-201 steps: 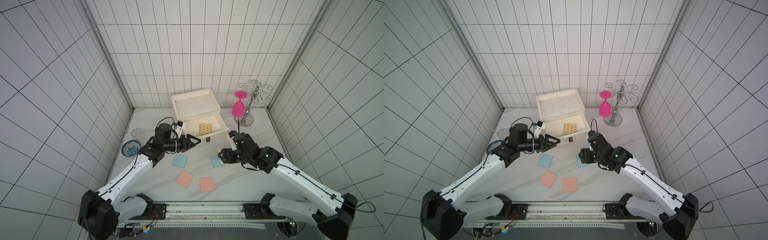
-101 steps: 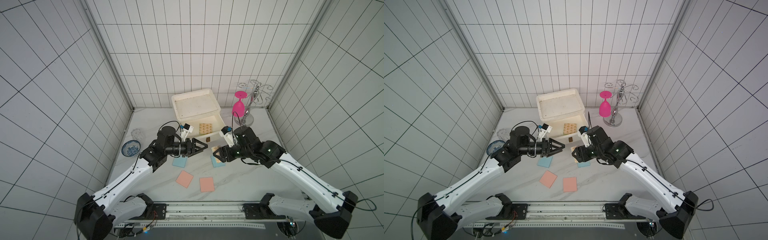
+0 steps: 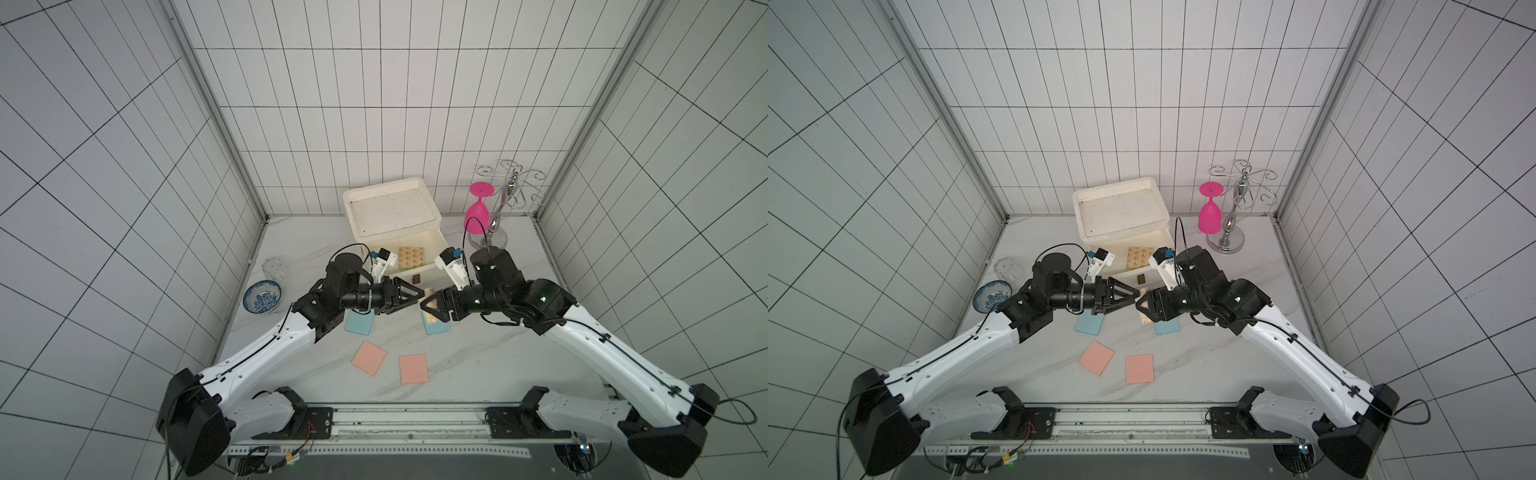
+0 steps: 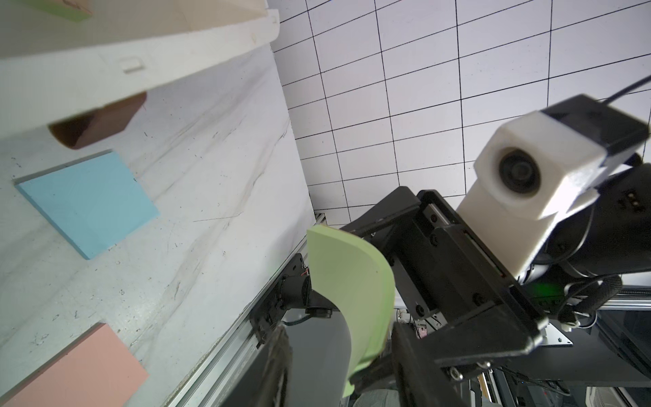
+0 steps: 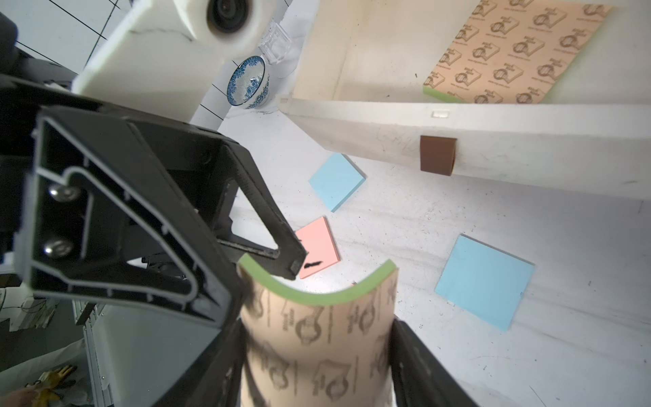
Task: Please put the sticky notes in the drawer by color
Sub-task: Pick up the sticky notes from the center of the board.
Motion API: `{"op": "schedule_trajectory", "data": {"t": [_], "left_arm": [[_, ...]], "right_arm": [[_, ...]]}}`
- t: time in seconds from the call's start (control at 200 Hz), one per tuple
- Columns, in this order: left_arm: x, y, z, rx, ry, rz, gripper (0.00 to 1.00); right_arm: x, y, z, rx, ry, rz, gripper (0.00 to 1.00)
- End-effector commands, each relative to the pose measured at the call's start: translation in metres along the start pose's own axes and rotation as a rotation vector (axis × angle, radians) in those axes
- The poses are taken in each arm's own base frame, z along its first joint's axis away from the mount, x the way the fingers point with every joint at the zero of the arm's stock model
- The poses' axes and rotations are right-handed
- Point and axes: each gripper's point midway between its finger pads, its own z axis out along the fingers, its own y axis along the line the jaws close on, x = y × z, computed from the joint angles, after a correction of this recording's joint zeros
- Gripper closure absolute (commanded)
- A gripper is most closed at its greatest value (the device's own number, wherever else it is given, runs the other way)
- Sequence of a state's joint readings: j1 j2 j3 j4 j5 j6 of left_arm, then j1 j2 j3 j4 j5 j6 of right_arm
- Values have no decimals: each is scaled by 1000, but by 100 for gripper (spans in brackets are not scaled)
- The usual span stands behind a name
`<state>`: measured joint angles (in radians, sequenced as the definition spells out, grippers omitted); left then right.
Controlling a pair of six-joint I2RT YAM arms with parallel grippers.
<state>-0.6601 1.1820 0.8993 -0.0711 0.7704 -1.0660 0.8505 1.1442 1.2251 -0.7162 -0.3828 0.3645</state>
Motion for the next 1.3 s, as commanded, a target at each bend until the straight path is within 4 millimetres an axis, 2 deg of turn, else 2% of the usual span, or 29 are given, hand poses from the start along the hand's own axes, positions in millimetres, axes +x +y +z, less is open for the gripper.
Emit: {"op": "schedule_trajectory", "data": {"t": [0.0,0.055,0.135,0.28,0.385,0.485,0.66,0.819,1.009,1.119,1.294], "left_arm": [[-8,-16,4,40,-23,35,58],[-8,-16,5,41,-22,29,66],[-9,-18,5,46,-26,34,68],[-11,-22,3,49,-43,42,90],[-13,-25,-1,50,-57,52,100],[-20,-25,-14,53,-80,53,100],[-47,-28,-61,74,-196,70,100],[-59,-48,-91,154,-271,123,100],[-60,-77,-96,261,-230,147,100],[-61,-91,-99,312,-216,156,100],[-59,-108,-105,366,-222,166,100]], "right_arm": [[-20,20,-11,-62,-57,-19,33],[-20,20,-10,-63,-54,-18,33],[-19,21,-10,-66,-51,-17,33],[-18,19,-8,-60,-44,-14,33],[-21,16,-10,-37,-58,-11,25],[-26,11,-19,-7,-89,2,18],[-38,7,-43,-85,-152,124,16],[-61,24,-60,-291,-217,243,17],[-96,53,-56,-548,-261,351,19],[-109,58,-54,-604,-285,367,21],[-115,58,-50,-603,-278,363,24]]}}
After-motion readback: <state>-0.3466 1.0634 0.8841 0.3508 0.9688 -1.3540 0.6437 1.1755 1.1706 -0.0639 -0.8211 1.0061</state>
